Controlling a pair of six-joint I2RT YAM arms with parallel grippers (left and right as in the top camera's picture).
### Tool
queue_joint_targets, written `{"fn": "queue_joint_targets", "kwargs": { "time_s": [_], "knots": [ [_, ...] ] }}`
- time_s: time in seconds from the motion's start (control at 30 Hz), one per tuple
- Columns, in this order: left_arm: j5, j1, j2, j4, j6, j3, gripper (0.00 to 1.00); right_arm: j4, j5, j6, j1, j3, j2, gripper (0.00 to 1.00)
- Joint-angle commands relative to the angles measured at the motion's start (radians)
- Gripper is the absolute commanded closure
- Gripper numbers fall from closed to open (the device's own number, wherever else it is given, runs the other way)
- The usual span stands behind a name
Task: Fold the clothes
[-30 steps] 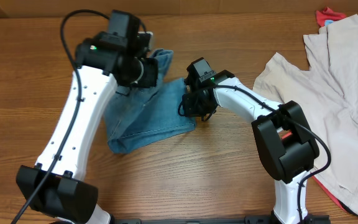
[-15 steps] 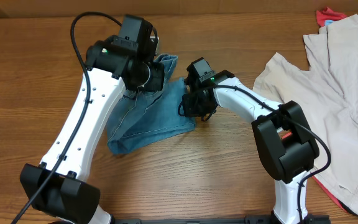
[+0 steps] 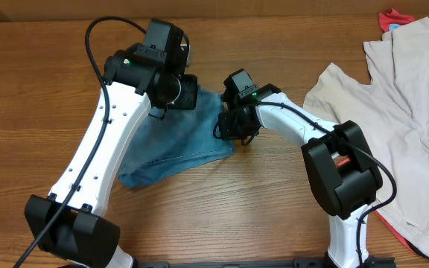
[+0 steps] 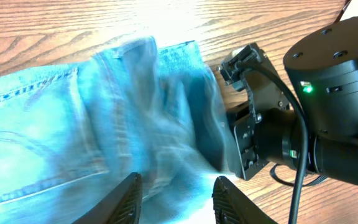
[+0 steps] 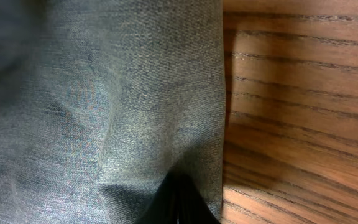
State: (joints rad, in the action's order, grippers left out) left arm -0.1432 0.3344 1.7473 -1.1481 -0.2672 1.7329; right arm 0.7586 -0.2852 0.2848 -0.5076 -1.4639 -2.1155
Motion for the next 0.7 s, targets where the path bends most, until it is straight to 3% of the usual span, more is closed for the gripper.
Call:
{"fn": "queue_joint_targets", "kwargs": {
  "time_s": [0.0,0.47,0.67],
  "knots": [
    [-0.016,0.006,-0.006,0.012,-0.010,-0.003,0.59,-0.003,-0.013,0.004,-0.010,0.019,-0.034,0.96],
    [0.026,0.006,-0.006,-0.007,-0.010,-0.003,0.59,0.044,-0.002,0.003,0.013,-0.017,-0.027,0.95],
    [0.132,0.006,-0.006,-0.055,-0.007,-0.003,0.54,0.236,0.011,0.004,0.112,-0.172,0.021,0.67]
  ]
}}
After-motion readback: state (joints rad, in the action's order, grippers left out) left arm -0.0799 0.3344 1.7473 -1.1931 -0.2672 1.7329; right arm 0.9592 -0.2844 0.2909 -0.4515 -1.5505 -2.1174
